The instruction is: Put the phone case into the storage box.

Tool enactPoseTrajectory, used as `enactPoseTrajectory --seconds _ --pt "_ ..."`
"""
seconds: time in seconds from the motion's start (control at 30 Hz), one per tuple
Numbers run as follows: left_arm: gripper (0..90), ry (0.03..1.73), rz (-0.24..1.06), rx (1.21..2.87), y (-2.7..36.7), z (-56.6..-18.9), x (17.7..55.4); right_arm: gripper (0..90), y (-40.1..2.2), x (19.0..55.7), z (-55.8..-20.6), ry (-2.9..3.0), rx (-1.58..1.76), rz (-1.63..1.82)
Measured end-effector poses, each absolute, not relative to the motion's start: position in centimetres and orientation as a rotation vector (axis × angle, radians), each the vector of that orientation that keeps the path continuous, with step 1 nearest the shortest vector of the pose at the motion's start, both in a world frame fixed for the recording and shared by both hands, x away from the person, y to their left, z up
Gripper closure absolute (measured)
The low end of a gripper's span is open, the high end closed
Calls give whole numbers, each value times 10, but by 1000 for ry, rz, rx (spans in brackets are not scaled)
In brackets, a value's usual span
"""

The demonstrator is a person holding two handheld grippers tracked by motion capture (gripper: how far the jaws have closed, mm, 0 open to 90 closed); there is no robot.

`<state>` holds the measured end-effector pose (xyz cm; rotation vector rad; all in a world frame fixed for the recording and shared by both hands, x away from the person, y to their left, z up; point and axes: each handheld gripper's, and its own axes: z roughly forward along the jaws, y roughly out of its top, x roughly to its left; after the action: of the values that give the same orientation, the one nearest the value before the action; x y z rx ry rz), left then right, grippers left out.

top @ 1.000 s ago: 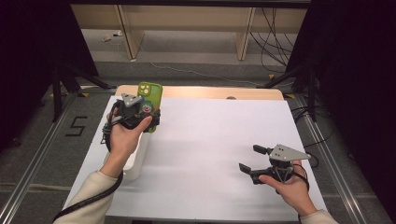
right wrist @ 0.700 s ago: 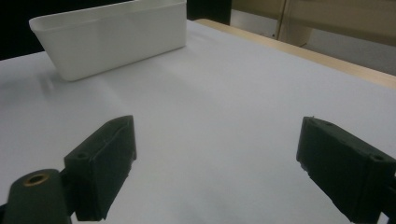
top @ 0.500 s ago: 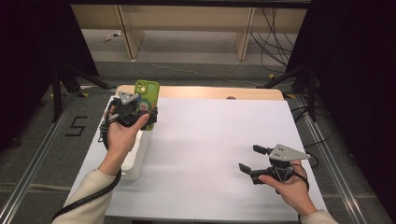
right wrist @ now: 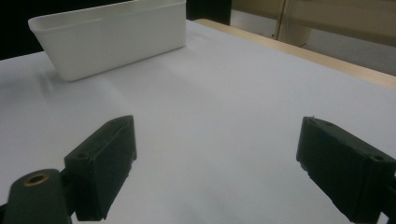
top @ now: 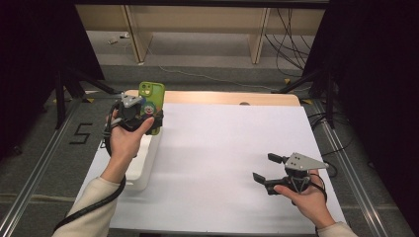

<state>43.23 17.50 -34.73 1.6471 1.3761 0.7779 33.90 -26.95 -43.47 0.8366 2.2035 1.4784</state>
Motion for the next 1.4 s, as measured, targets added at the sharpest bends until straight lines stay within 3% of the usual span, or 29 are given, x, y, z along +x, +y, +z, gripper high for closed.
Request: enactPoseTrajectory --seconds 1.4 --pt "158 1400 800 1624 192 -350 444 147 -270 339 -435 2202 836 1485"
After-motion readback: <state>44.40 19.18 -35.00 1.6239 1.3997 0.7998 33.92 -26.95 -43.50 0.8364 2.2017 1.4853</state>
